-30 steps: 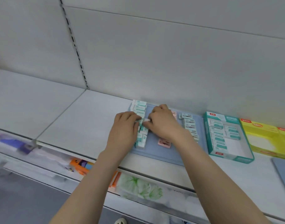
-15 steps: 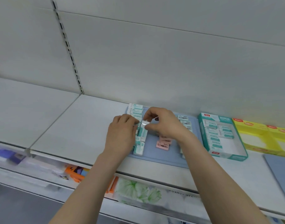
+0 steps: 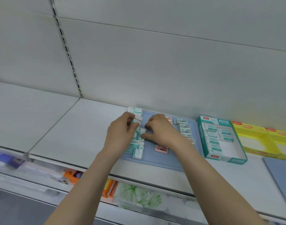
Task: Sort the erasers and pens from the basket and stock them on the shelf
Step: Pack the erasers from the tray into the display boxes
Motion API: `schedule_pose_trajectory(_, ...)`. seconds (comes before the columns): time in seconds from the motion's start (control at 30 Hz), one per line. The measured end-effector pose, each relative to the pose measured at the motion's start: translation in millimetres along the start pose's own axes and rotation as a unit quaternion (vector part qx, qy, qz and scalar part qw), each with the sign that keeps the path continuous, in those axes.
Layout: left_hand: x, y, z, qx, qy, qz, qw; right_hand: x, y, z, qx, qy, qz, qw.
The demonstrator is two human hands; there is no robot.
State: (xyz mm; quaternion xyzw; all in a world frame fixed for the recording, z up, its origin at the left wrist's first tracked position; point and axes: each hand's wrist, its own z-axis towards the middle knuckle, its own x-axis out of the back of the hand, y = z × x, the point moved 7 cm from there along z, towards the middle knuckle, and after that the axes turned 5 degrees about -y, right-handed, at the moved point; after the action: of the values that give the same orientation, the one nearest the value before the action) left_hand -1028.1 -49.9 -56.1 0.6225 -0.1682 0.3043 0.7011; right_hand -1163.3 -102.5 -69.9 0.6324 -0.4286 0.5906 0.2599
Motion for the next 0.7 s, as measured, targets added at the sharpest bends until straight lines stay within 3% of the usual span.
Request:
schedule_pose_trajectory(0.23,-8.5,-1.9,-1.0,-0.013,0.024,0.029,0.999,8.2,-6.5,-1.8,0.018,0.028,0.080,0.996)
schedule_pose_trajectory(0.5,-15.3,-2.4,-3.2,-0.024,0.045,0.038,0.998,4.6,-2.8,-8.6,0.010,-0.017,0.127,0.992)
schedule_pose_trajectory(0.7,-16.0,-0.1,-5.4,-0.029,0.052,0.057,0.997,21.0,-7.1,-9.3,0.025,0.055,0.166,0.984)
